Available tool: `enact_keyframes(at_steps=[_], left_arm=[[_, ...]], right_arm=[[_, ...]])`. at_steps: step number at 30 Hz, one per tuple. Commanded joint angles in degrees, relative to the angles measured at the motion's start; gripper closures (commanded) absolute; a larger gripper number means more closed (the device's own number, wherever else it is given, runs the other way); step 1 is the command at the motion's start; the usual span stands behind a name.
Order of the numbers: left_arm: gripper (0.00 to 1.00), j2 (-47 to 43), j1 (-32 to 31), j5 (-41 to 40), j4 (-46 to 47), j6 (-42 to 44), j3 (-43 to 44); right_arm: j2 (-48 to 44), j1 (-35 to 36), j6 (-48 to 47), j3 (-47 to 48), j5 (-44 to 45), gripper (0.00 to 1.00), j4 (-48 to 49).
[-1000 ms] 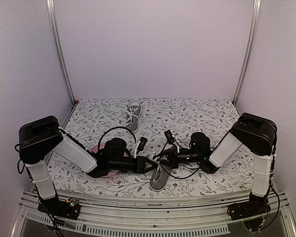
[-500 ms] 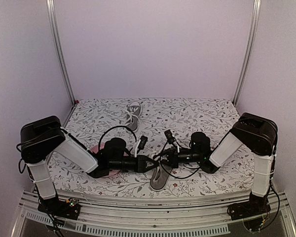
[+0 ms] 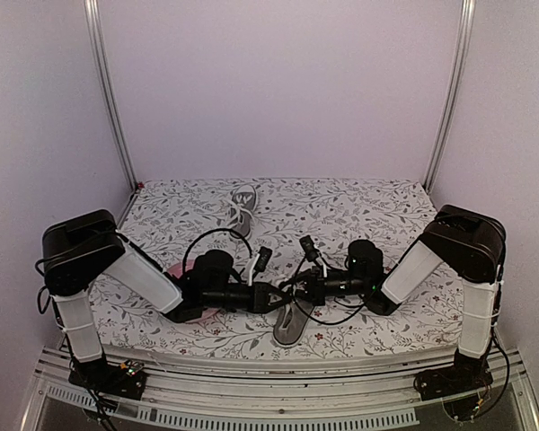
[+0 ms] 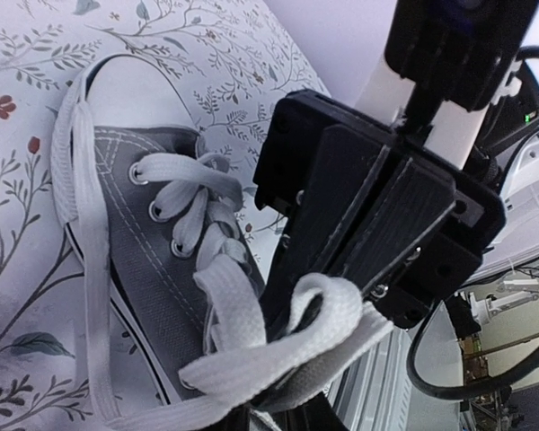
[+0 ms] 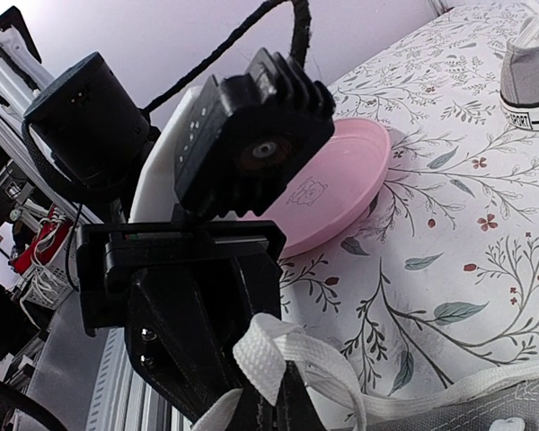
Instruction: Tie the shoes
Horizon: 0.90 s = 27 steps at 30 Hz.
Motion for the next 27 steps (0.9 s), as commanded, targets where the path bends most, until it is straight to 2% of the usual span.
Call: enact_keyframes(at_steps=[1,5,12,19,22,27], left_arm=[[0.85,0.59,0.9,-1.26,0.52,2.15,1.79],[0.86,0.31,1.0,-1.87,0.01,3.62,2.12],[1.0,-0.59,1.11,-2.85,0.01,6.1,2.25],[1.0,-3.11,1.09,-3.69,-1.02,6.59,0.51],[1.0,-4.98,1.08,-3.9,-4.68,7.0,0.09],[1.0,-7.22,1.08,-2.58,-10.5,7.61,-0.59]], right_arm=[[-1.71,0.28,0.25,-0.52,-1.5,0.98,-0.6],[-1.54,0.24,0.26,-0.36,-1.91,0.98,-0.61],[-1.61,0.24,0.25,-0.56,-2.33,0.98,-0.87],[-3.49,0.11,-0.02,-1.91,-0.06,0.98,-0.87],[-4.39,-0.3,0.08,-2.27,0.47,0.97,-1.25],[-5.25,-0.49,-0.26,-2.47,1.27,0.86,-2.58]])
